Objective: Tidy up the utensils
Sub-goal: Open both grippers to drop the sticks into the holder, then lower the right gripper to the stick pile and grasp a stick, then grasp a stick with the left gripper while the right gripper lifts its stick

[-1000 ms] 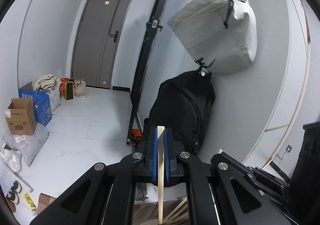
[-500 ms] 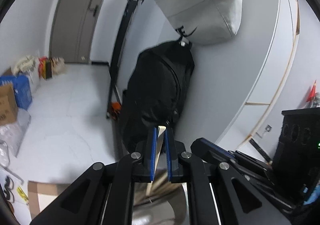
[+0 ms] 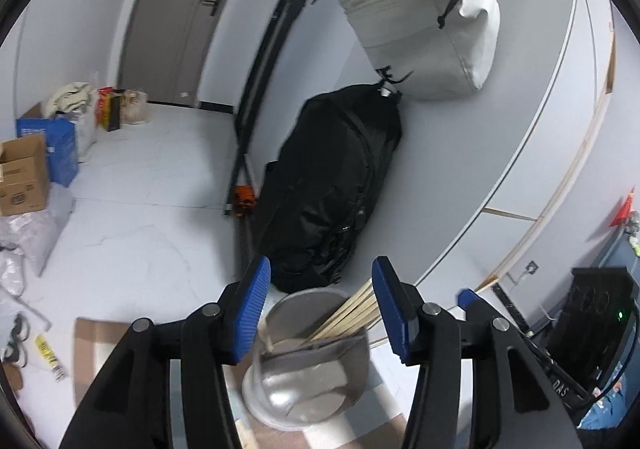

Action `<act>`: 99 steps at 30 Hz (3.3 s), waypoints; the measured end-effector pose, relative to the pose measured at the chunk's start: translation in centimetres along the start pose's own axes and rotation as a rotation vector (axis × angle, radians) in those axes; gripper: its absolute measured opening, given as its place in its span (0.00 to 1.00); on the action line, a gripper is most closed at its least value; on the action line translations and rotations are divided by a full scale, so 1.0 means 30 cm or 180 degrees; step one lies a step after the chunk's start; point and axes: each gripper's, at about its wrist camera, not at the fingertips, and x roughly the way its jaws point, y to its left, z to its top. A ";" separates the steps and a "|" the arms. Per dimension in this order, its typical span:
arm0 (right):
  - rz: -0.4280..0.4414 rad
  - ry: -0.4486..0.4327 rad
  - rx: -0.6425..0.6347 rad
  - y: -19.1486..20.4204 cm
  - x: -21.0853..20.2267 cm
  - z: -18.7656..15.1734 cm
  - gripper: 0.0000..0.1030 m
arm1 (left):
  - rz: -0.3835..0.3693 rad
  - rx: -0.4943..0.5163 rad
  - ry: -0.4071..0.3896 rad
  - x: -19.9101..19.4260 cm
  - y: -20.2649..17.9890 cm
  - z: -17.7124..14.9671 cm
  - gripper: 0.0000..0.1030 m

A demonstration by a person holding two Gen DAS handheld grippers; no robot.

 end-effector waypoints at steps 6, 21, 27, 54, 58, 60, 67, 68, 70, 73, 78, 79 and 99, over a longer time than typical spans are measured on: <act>-0.0001 0.0224 -0.0044 0.043 -0.058 -0.093 0.67 | 0.0324 -0.0212 -0.0096 -0.102 0.063 -0.115 0.58; 0.0044 0.1450 -0.0461 0.202 0.086 -0.415 0.69 | 0.1048 -0.0567 0.0242 -0.119 0.216 -0.402 0.68; -0.0037 0.1911 -0.0469 0.214 0.188 -0.540 0.60 | 0.1138 -0.0655 0.0329 -0.130 0.269 -0.438 0.70; -0.0198 0.2487 -0.0533 0.321 0.436 -0.723 0.18 | 0.1069 -0.1112 0.0337 -0.192 0.395 -0.447 0.71; -0.0106 0.2545 -0.0585 0.355 0.426 -0.742 0.09 | 0.1094 -0.1174 0.0305 -0.207 0.413 -0.445 0.71; -0.0127 0.2552 -0.0603 0.360 0.430 -0.740 0.09 | 0.1098 -0.1210 0.0303 -0.210 0.422 -0.446 0.71; -0.0311 0.2475 -0.0600 0.360 0.487 -0.697 0.09 | 0.1084 -0.1271 0.0305 -0.215 0.439 -0.447 0.71; -0.0333 0.2503 -0.0629 0.363 0.497 -0.700 0.09 | 0.1081 -0.1275 0.0306 -0.215 0.442 -0.446 0.71; -0.0341 0.2560 -0.0704 0.370 0.516 -0.711 0.09 | 0.1067 -0.1294 0.0308 -0.215 0.447 -0.447 0.71; -0.0349 0.2585 -0.0776 0.383 0.529 -0.723 0.09 | 0.1056 -0.1334 0.0311 -0.217 0.453 -0.447 0.71; -0.0455 0.2627 -0.0967 0.389 0.539 -0.728 0.05 | 0.1048 -0.1349 0.0315 -0.220 0.456 -0.446 0.71; -0.0457 0.2634 -0.0980 0.387 0.537 -0.727 0.05 | 0.1045 -0.1343 0.0314 -0.220 0.454 -0.446 0.71; -0.0475 0.2494 -0.0699 0.345 0.541 -0.661 0.04 | 0.1306 -0.1358 0.0477 -0.207 0.506 -0.475 0.71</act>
